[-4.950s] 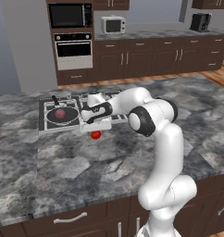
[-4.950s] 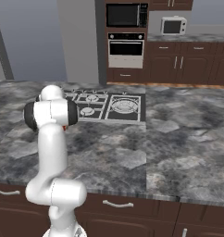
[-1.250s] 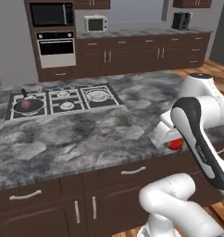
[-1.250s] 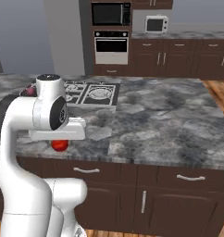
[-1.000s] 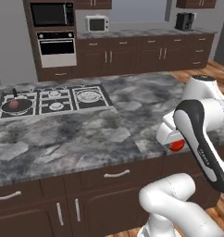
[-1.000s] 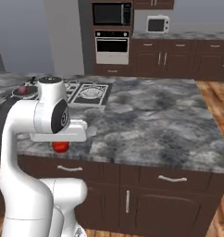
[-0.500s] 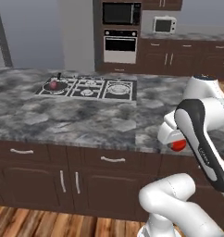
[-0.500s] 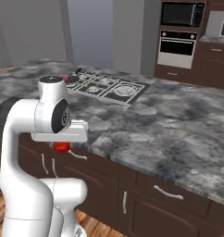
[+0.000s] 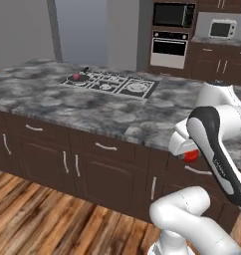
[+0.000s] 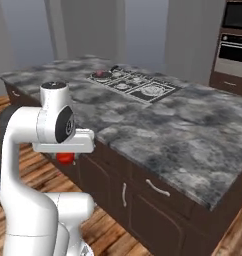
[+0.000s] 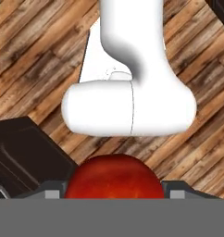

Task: Place the pan on the rear right burner on the stove. Then place the tomato and the onion in the pan and turn on the rear right burner.

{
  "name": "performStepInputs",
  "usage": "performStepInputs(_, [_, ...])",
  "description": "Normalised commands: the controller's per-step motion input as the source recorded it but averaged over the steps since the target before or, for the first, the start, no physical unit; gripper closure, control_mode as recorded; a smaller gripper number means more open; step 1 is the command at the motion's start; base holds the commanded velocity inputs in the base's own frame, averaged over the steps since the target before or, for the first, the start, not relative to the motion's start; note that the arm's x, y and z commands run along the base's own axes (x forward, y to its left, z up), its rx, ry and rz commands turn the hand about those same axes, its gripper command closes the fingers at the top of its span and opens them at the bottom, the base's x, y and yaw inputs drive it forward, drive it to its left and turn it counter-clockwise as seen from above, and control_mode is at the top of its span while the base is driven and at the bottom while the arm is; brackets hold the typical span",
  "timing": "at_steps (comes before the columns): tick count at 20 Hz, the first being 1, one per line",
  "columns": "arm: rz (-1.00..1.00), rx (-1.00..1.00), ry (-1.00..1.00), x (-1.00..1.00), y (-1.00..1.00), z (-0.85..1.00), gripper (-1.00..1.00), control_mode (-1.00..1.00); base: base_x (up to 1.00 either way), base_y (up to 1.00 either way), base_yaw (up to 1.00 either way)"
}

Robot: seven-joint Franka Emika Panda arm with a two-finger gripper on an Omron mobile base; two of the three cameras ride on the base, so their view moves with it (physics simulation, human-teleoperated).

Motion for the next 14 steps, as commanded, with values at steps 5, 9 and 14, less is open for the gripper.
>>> performStepInputs(5, [0.0, 0.0, 0.0, 0.0, 0.0, 0.0, 1.0, 1.0, -0.05, -1.0, 0.39])
performStepInputs(9, [0.0, 0.0, 0.0, 0.0, 0.0, 0.0, 1.0, 1.0, -0.05, -1.0, 0.43])
performStepInputs(14, [0.0, 0.0, 0.0, 0.0, 0.0, 0.0, 1.0, 1.0, -0.01, -1.0, 0.37])
